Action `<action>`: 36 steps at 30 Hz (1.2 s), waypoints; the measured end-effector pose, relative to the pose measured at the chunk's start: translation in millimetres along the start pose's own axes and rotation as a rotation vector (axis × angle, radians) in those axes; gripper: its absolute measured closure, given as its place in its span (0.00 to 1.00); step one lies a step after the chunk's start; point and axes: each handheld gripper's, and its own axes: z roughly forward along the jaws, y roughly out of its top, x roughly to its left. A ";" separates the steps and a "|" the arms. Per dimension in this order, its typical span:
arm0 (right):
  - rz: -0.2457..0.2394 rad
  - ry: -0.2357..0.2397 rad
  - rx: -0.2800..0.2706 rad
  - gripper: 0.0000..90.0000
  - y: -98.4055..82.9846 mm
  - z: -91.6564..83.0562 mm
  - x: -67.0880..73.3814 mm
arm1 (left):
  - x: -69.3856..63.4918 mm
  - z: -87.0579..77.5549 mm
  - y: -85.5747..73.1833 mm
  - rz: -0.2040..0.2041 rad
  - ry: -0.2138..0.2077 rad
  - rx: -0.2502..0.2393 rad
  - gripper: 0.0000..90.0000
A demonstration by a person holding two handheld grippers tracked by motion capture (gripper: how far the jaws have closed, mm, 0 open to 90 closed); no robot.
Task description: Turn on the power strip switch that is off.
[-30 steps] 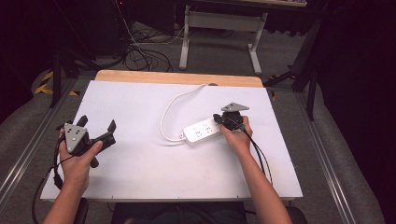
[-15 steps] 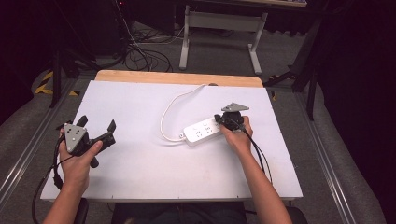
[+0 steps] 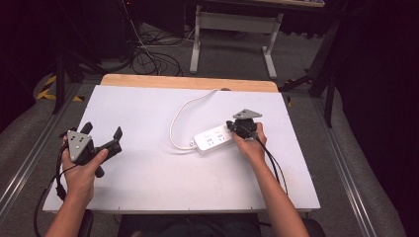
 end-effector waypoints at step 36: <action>-0.075 -0.054 -0.005 1.00 -0.3 4.8 13.2 | 2.3 -5.6 -0.4 0.001 0.005 -0.002 0.08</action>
